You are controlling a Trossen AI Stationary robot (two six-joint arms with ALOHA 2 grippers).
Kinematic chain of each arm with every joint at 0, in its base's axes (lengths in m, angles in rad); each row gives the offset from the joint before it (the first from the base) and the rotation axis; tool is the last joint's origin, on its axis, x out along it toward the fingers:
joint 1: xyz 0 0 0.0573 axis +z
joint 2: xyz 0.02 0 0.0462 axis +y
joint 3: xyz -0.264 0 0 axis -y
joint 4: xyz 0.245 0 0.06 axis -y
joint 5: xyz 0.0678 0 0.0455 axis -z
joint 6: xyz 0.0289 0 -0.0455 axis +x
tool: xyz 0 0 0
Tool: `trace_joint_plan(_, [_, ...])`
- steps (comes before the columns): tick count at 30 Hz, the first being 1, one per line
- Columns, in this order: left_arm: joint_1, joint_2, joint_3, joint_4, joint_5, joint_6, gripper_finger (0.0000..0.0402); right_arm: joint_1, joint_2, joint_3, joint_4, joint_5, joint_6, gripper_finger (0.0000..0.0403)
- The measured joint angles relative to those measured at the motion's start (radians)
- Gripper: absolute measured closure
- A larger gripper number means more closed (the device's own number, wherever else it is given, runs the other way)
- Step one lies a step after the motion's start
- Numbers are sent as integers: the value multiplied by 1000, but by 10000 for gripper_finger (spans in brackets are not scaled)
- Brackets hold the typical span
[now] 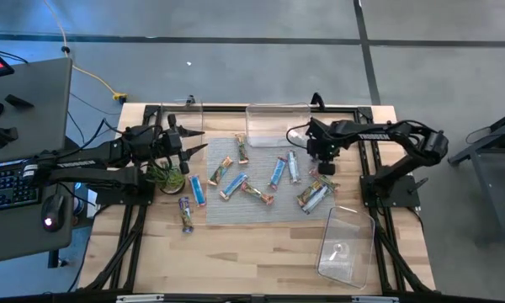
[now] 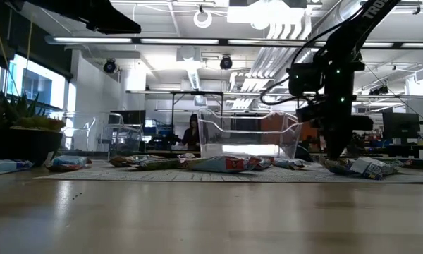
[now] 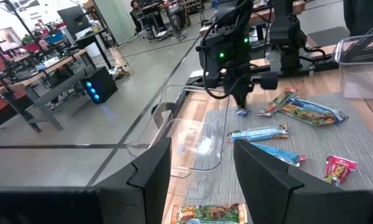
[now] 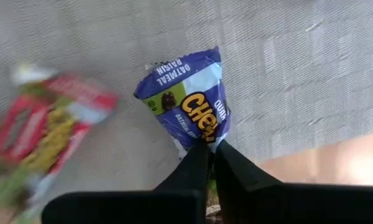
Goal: Pick and place Granola Bars by type
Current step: Put the blue granola bar into the right transparent bin
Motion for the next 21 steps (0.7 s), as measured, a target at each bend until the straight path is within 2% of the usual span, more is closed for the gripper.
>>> trace_joint_plan(8, [0, 0, 0, 0, 0, 0, 234, 0, -157, 1, -113, 12, 83, 402])
trace_joint_plan(13, [0, 0, 0, 0, 0, 0, 234, 9, -291, 1, -99, 11, 121, 402])
trace_joint_plan(17, [0, 0, 0, 0, 0, 0, 234, 47, -399, 1, 104, -11, 130, 402])
trace_joint_plan(21, [0, 0, 0, 1, -1, 0, 234, 99, -441, 2, 542, -27, 130, 402])
